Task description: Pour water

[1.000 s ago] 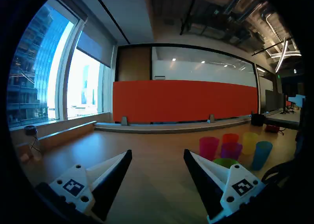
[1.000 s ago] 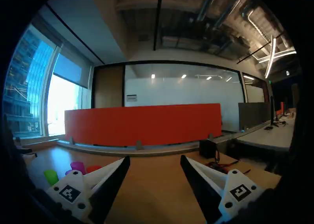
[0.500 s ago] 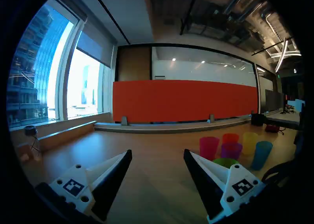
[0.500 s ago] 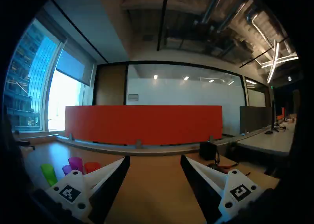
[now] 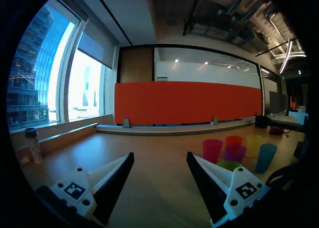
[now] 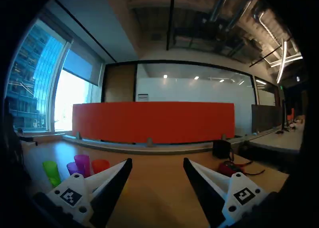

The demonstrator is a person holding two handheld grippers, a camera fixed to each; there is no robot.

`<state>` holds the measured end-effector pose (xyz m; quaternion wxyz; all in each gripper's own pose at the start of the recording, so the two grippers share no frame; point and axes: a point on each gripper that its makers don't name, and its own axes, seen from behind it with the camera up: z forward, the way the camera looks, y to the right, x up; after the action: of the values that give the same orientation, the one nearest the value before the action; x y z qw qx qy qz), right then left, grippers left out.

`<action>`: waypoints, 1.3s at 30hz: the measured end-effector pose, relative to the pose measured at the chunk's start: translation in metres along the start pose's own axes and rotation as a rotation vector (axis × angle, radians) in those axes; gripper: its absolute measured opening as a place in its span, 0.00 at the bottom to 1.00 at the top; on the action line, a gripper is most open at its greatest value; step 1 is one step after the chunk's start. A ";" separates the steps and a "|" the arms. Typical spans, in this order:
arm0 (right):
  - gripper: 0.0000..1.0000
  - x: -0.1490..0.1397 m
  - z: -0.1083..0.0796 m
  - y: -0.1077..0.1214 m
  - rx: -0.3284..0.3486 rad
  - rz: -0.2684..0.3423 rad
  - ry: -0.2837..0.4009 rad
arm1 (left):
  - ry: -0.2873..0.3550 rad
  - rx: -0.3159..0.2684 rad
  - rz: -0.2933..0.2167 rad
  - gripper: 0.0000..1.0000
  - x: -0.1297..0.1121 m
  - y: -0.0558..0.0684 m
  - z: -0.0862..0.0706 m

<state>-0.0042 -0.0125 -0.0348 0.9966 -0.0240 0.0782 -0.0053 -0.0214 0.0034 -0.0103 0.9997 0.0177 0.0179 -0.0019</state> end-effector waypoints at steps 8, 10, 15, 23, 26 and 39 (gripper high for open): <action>0.99 -0.019 0.002 0.005 -0.012 -0.008 -0.021 | 0.000 0.000 0.000 0.98 0.000 0.000 0.000; 0.99 -0.023 0.003 0.007 -0.017 -0.009 -0.028 | 0.000 0.000 0.000 0.98 0.001 0.000 0.000; 0.99 -0.030 0.004 0.012 -0.026 -0.016 -0.036 | 0.000 0.000 0.000 0.98 0.001 0.000 0.000; 0.99 -0.037 0.006 0.015 -0.027 -0.009 -0.052 | 0.000 0.000 0.000 0.98 0.000 0.000 0.000; 0.99 -0.038 0.006 0.016 -0.026 0.000 -0.060 | 0.000 0.000 0.000 0.98 0.000 0.000 0.000; 0.99 -0.045 0.006 0.017 -0.028 0.005 -0.088 | 0.000 0.000 0.000 0.98 0.000 -0.001 0.000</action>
<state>-0.0471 0.0056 -0.0225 0.9987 -0.0378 0.0344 -0.0009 -0.0213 0.0027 -0.0104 0.9997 0.0177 0.0179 -0.0019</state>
